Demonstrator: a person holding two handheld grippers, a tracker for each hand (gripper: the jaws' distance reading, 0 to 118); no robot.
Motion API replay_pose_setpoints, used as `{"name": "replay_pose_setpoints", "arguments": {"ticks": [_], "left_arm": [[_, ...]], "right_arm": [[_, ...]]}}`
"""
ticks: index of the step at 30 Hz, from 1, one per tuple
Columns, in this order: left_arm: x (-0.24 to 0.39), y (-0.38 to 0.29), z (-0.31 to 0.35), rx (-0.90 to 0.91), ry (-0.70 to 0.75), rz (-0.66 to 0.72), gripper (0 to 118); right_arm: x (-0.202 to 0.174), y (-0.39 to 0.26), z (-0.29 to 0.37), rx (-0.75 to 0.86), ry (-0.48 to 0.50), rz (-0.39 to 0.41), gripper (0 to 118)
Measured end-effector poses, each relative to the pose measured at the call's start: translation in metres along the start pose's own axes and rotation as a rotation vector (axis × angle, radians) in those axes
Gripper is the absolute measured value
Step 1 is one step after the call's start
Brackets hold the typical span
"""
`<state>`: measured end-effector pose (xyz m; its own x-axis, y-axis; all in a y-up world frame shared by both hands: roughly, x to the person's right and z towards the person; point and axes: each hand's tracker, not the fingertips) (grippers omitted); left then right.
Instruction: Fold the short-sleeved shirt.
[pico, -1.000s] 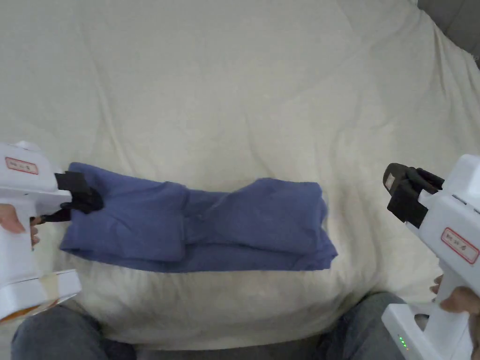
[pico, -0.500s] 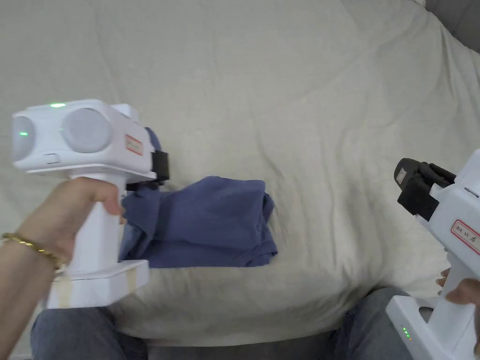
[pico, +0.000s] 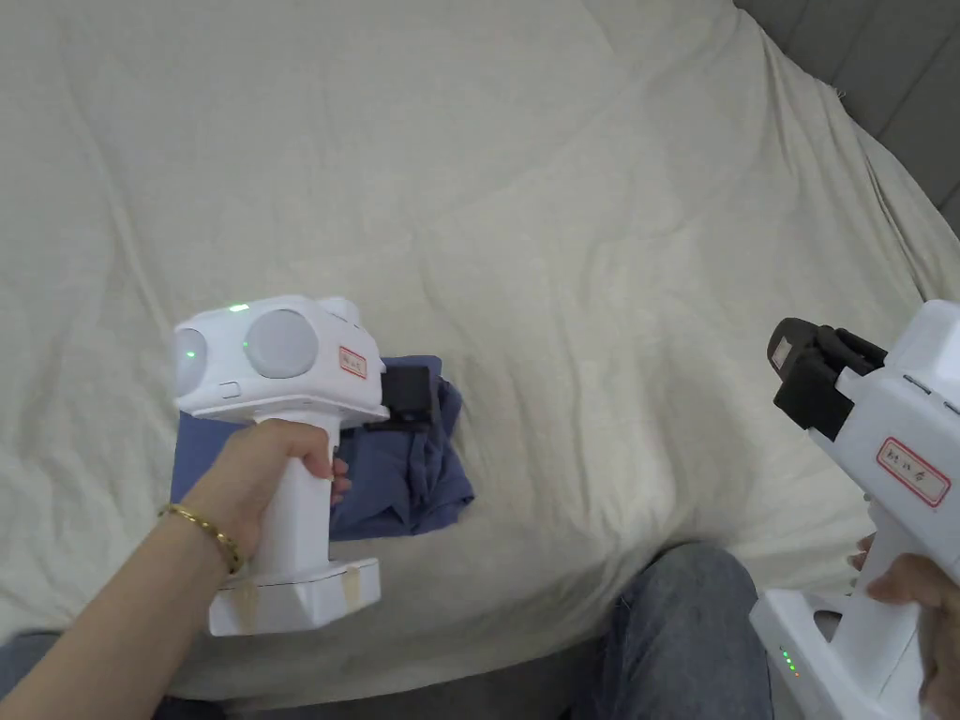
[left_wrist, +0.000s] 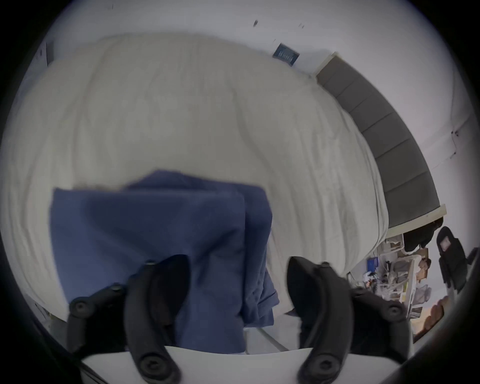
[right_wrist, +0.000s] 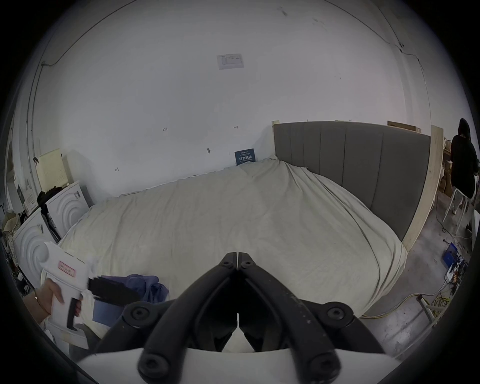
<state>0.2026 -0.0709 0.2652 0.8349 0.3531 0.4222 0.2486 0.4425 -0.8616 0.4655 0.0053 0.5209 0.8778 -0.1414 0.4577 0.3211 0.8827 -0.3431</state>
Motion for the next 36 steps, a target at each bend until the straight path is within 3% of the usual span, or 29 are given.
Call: {"name": "replay_pose_setpoints", "arguments": {"ticks": [3,5,9,14,16,19,21,23,29,33,36], "left_arm": [[-0.002,-0.011,0.038,0.242,0.029,-0.014,30],[0.001,-0.027,0.046,0.309,0.082,-0.027,2],[-0.001,-0.062,0.016,0.166,-0.012,-0.029,0],[0.006,-0.098,-0.043,-0.015,0.071,-0.05,0],[0.004,-0.102,-0.048,0.054,0.058,-0.025,0],[0.001,-0.08,-0.028,-0.004,0.001,0.049,0],[-0.005,-0.072,-0.005,0.086,-0.06,0.056,0],[-0.007,-0.068,0.031,0.285,-0.031,0.01,0],[-0.022,-0.071,0.101,0.712,0.326,-0.109,0],[-0.042,-0.081,0.116,0.741,0.476,-0.146,0],[-0.058,-0.09,0.12,0.713,0.515,-0.142,0]], "right_arm": [[-0.007,-0.001,-0.003,0.0,0.018,0.006,1],[-0.012,-0.002,-0.005,0.0,0.037,0.006,1],[-0.024,-0.004,-0.011,-0.011,0.071,0.013,1],[-0.036,-0.003,-0.009,-0.013,0.09,0.041,1],[-0.04,-0.002,-0.007,-0.012,0.097,0.048,1],[-0.048,-0.002,-0.005,-0.013,0.114,0.069,1],[-0.057,-0.001,-0.005,-0.013,0.129,0.096,1],[-0.068,0.0,-0.005,-0.003,0.156,0.115,1],[-0.125,-0.004,-0.023,0.007,0.271,0.217,1],[-0.174,-0.026,-0.053,-0.042,0.359,0.237,1],[-0.209,-0.052,-0.084,-0.122,0.372,0.287,1]]}}
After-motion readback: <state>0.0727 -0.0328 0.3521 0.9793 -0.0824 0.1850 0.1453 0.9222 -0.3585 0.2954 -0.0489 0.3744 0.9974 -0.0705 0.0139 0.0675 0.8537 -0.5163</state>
